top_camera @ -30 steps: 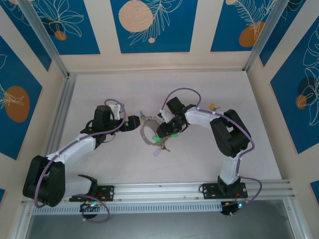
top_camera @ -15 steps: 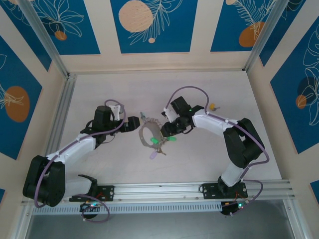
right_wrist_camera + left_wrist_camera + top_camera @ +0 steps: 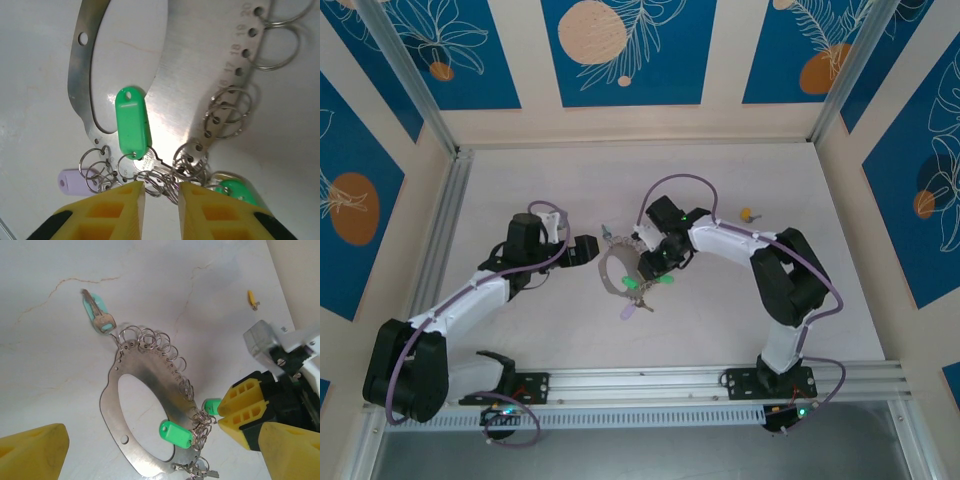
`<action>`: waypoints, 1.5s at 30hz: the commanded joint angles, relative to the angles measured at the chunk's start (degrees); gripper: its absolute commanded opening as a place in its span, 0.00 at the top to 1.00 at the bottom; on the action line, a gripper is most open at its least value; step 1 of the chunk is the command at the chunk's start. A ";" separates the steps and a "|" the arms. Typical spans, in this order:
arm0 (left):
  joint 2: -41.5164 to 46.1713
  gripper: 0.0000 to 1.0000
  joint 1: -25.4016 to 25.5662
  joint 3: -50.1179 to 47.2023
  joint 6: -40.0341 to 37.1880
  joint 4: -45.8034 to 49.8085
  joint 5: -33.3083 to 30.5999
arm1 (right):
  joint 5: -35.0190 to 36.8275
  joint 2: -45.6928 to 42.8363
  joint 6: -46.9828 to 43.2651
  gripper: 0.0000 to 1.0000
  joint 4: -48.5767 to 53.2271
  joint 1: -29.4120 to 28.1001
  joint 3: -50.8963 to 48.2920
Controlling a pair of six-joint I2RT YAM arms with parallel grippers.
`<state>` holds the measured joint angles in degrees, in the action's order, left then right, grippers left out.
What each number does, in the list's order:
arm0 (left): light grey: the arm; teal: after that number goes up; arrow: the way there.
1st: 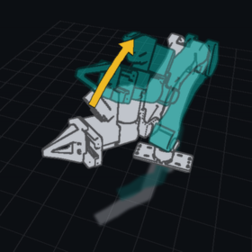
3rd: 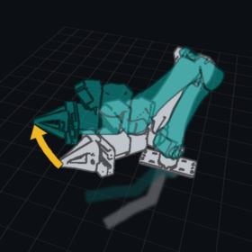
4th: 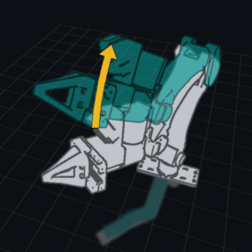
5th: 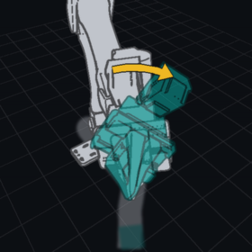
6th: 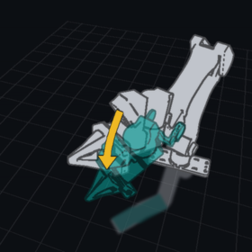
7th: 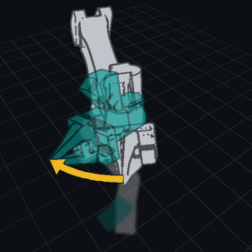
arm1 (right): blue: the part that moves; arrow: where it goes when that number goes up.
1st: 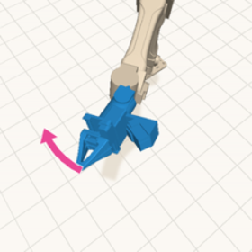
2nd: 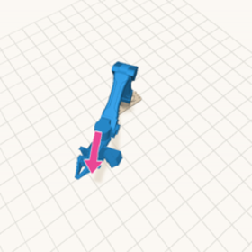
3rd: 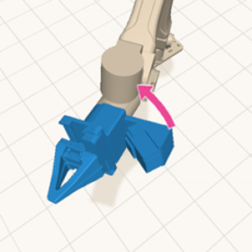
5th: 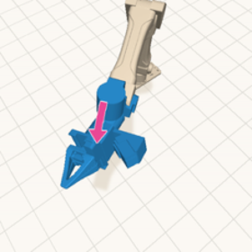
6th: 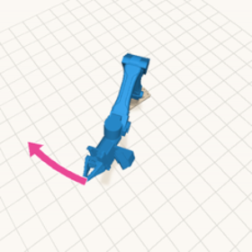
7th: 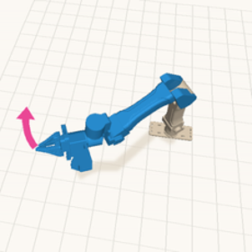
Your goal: Put the keys on the keyring
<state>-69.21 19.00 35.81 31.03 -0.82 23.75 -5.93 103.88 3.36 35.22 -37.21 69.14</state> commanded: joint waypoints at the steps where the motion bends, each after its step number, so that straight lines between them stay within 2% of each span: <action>1: -0.53 0.03 0.35 -0.22 -0.30 -0.06 0.33 | 1.30 2.67 -1.36 0.76 2.69 -0.65 2.73; 16: 0.30 0.03 0.34 -0.58 -0.92 0.79 -0.59 | 5.16 7.37 -1.36 0.77 4.89 -3.58 7.26; 29: 0.81 0.03 0.38 -0.61 -1.08 0.96 -0.81 | 12.11 9.19 -1.93 0.78 8.37 -4.94 9.65; 33: 0.92 0.03 0.40 -0.69 -1.20 1.00 -0.89 | 11.92 9.39 -2.13 0.78 8.37 -5.10 9.32; 45: 2.15 0.03 0.35 -0.23 -1.43 1.79 -1.07 | 12.82 9.37 -2.31 0.89 9.81 -5.06 10.21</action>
<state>-68.16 19.00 35.64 30.96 -0.34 23.33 6.13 112.64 1.67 42.52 -42.00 77.78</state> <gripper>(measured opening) 0.971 0.119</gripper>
